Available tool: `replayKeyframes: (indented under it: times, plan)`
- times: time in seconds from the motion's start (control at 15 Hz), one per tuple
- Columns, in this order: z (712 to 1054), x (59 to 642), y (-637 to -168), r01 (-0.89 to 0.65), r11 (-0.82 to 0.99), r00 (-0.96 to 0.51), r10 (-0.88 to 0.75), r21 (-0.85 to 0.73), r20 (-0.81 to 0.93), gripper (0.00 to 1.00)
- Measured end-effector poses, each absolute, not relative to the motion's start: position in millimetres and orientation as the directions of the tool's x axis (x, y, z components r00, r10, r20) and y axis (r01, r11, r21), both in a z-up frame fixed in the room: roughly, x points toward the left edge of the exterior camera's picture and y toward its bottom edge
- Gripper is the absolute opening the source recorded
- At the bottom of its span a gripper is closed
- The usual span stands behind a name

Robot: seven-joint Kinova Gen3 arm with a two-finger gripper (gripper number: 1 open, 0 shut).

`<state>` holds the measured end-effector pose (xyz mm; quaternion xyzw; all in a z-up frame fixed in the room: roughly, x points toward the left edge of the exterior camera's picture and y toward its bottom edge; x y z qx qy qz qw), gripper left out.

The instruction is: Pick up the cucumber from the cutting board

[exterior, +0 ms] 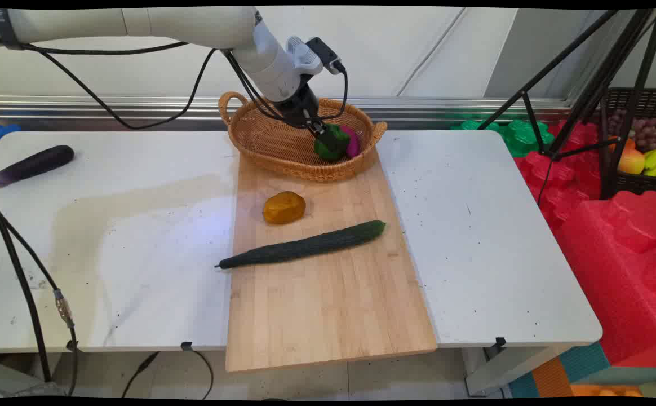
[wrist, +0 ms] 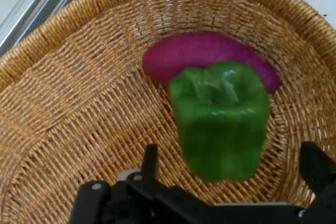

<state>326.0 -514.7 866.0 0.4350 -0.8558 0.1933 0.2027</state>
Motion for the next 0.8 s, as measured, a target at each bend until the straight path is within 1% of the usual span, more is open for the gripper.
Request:
replayKeyframes:
  times: [0.33,0.6,0.8]
  plan:
    - [872,324,-516,-0.814,0.557,-0.550,-0.646,-0.167,0.529,1.00]
    - [890,319,-511,-0.800,0.568,-0.565,-0.606,-0.193,0.561,1.00]
    - [914,316,-498,-0.787,0.577,-0.577,-0.560,-0.220,0.595,1.00]
